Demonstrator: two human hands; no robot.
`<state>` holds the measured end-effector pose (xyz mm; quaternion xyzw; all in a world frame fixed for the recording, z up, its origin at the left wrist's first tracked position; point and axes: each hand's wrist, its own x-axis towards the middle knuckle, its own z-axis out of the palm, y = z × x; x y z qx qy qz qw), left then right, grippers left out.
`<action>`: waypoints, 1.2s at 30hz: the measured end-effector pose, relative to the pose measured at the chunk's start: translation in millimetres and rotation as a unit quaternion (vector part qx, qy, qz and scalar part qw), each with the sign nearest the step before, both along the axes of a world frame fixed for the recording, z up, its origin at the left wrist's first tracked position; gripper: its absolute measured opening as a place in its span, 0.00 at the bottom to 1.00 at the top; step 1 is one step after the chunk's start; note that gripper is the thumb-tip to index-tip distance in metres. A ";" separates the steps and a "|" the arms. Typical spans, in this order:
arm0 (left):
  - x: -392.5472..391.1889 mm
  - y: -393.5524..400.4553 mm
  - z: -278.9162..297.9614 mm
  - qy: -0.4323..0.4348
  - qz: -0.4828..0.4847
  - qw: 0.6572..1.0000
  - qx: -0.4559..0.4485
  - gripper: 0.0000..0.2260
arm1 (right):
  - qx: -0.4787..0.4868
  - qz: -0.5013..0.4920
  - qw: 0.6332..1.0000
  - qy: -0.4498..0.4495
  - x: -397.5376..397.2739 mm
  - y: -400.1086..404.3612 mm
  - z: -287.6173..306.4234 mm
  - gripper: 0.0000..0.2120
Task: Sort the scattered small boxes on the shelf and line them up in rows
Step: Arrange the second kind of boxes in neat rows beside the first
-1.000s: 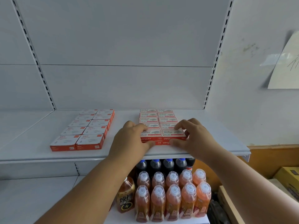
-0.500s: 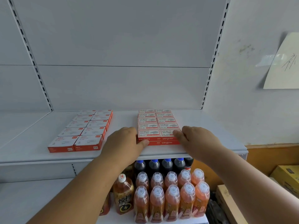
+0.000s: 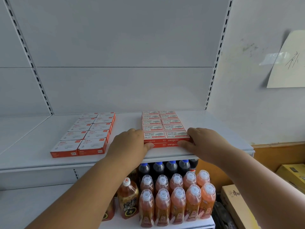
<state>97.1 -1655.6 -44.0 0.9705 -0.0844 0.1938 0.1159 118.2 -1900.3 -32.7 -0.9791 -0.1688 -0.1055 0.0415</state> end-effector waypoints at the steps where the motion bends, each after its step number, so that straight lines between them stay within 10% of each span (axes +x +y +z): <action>1: -0.1 0.1 0.1 -0.001 0.000 1.000 0.005 0.21 | -0.002 0.001 1.000 -0.002 0.3 0.1 -0.6 0.21; 13: 0.8 7.5 13.8 0.048 -0.024 0.998 0.016 0.17 | 0.032 -0.003 0.996 0.088 13.7 -7.7 10.1 0.26; 19: 17.0 9.3 23.1 0.110 0.053 0.992 -0.024 0.21 | 0.211 -0.081 0.966 0.123 22.3 -6.0 15.3 0.28; 27: 29.0 5.9 23.9 0.182 0.040 0.982 -0.021 0.17 | 0.050 -0.078 0.989 0.116 35.6 8.0 10.4 0.26; 36: 45.3 2.7 30.7 0.212 0.064 0.975 -0.022 0.21 | 0.090 -0.095 0.982 0.139 49.1 8.9 15.1 0.28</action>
